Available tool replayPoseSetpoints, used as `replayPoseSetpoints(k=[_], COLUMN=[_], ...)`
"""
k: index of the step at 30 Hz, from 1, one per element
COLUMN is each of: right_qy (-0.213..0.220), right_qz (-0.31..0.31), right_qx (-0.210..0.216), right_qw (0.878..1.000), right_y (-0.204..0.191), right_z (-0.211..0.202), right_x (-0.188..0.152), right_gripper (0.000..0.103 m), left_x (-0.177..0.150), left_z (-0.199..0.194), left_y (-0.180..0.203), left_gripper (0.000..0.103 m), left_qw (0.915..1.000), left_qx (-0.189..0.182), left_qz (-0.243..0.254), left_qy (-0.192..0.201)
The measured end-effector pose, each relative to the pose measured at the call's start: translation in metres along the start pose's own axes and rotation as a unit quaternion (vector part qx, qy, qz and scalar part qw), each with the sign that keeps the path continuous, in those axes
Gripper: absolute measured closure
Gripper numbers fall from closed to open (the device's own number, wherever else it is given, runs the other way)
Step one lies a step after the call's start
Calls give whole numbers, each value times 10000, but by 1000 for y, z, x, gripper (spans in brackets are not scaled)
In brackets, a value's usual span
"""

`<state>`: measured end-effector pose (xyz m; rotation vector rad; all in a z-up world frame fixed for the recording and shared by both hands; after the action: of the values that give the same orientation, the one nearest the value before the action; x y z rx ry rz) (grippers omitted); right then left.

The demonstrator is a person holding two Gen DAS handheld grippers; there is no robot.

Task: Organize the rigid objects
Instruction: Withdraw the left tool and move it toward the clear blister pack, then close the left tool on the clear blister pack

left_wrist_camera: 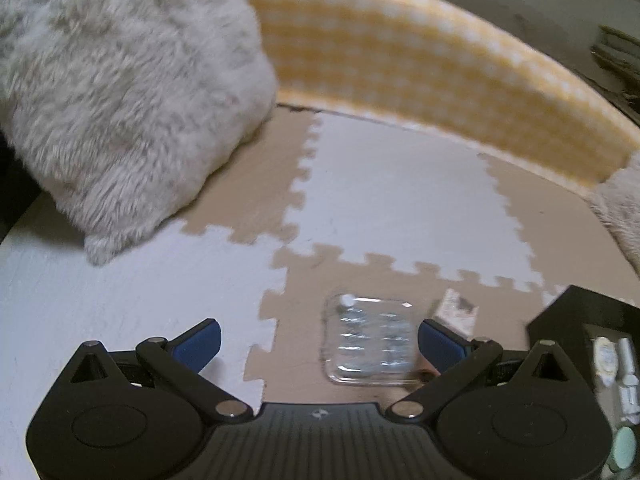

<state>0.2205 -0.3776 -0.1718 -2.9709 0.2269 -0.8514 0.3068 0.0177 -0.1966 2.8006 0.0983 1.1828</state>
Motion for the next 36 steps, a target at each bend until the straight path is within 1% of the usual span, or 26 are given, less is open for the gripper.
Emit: replayPoseSetpoints(k=[3, 6, 12, 15, 18, 20, 23, 25, 26, 27, 28, 29, 33, 36], right_qy=[-2, -4, -9, -13, -20, -29, -36, -43, -45, -46, -45, -44, -43, -56], right_qz=[-21, -42, -71, -83, -94, -106, -132, -142, -150, -152, -148, -149, -147, -139], right_qx=[-15, -28, -48, -57, -63, -73, -91, -99, -102, -103, -102, -103, -99, -87], right_qw=[10000, 10000, 10000, 9999, 9999, 9999, 9999, 9998, 9998, 9998, 9998, 9998, 9998, 9998], right_y=[0, -1, -2, -2, -2, -2, -3, -3, -3, -3, -3, -4, -3, -4], right_z=[0, 0, 0, 0, 1, 1, 2, 2, 3, 3, 3, 3, 3, 3], right_x=[0, 0, 0, 0, 0, 0, 0, 0, 0, 0, -1, -1, 0, -1], right_gripper=[99, 99, 99, 99, 99, 99, 99, 99, 99, 99, 99, 99, 99, 99], left_x=[-6, -11, -19, -21, -22, -24, -25, -26, -26, -26, -26, -25, -30, -39], left_z=[11, 20, 30, 34, 38, 41, 42, 41, 40, 38, 37, 35, 24, 14], left_y=[-3, 3, 24, 34, 40, 41, 45, 47, 47, 47, 47, 47, 45, 44], left_gripper=[0, 0, 0, 0, 0, 0, 0, 6, 15, 20, 23, 28, 28, 28], left_qw=[9999, 9996, 9979, 9973, 9966, 9966, 9961, 9952, 9949, 9948, 9945, 9943, 9922, 9885], left_qx=[78, 78, -83, -152, -118, -122, -267, -249, -233, -194, -216, -257, -341, -413], left_qz=[20, 209, 611, 685, 792, 780, 802, 906, 926, 951, 962, 966, 1071, 1228], left_qy=[-74, -157, -206, -210, -204, -216, -250, -287, -312, -313, -339, -370, -543, -776])
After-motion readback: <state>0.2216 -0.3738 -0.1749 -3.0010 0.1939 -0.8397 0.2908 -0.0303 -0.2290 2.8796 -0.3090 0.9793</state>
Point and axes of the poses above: each gripper's, at about its wrist camera, not at the fingertips, and z roughly the way its jaws point, y to its right, x to its top, the point moved 8 cm from there along z, roughly the way its jaws point, and after that the axes turned 7 degrees about y, right-handed, at the moved point
